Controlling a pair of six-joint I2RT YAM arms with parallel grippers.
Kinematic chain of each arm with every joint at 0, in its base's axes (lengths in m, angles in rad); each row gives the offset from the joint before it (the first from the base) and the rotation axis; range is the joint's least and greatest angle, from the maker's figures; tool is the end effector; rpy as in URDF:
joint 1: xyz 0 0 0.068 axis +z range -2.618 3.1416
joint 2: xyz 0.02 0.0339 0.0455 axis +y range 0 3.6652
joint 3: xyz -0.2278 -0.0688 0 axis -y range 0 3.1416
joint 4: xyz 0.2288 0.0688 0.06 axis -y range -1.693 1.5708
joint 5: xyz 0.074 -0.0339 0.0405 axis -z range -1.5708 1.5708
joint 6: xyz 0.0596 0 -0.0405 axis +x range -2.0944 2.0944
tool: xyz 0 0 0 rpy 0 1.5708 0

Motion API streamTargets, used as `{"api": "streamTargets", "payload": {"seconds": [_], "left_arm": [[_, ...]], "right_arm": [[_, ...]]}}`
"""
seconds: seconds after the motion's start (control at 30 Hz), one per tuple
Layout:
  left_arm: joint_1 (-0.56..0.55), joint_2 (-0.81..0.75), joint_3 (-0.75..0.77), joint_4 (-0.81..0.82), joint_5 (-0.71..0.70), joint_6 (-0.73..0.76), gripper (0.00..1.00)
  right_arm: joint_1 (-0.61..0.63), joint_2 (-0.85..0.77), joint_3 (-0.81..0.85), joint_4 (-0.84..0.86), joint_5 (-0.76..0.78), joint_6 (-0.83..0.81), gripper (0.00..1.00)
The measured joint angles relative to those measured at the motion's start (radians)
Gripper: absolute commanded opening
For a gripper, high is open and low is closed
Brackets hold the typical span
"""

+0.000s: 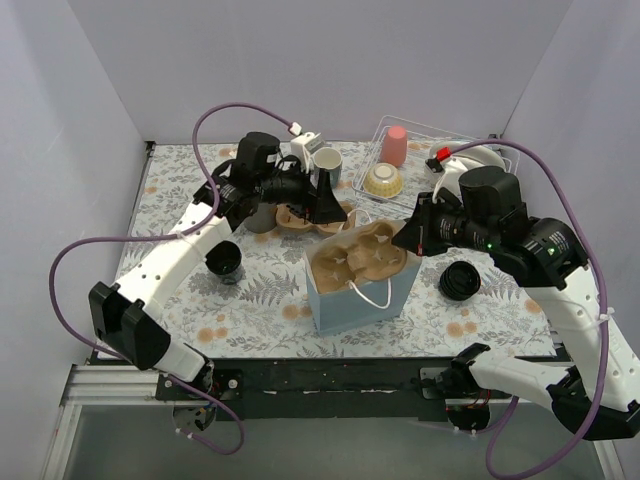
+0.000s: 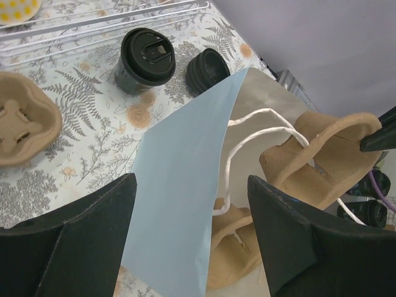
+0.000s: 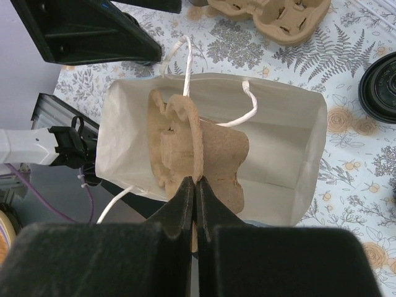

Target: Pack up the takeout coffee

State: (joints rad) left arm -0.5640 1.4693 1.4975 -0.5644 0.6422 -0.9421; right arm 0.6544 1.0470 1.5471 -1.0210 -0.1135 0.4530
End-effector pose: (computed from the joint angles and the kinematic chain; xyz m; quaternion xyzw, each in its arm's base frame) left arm 0.2586 -0.2058 0.3444 -0.0017 0.8394 -0.5211 0.1548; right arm 0.1495 0.1232 0.4068 -0.1151 0.8567 0.3049 0.3998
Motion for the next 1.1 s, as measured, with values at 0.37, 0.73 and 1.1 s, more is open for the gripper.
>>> {"api": "streamTargets", "payload": {"seconds": [0.37,0.73,1.1], "left_arm": [[-0.082,0.100,0.105,0.027,-0.033,0.129,0.69],[-0.105,0.130,0.118,0.033,-0.225,0.164,0.64],[-0.106,0.124,0.103,0.034,-0.265,0.148,0.63]], "right_arm": [[0.000,-0.022,-0.027,0.001,-0.006,0.001,0.01],[0.000,-0.020,-0.040,0.005,-0.008,-0.002,0.01],[-0.011,0.010,-0.043,0.031,0.007,-0.015,0.01]]}}
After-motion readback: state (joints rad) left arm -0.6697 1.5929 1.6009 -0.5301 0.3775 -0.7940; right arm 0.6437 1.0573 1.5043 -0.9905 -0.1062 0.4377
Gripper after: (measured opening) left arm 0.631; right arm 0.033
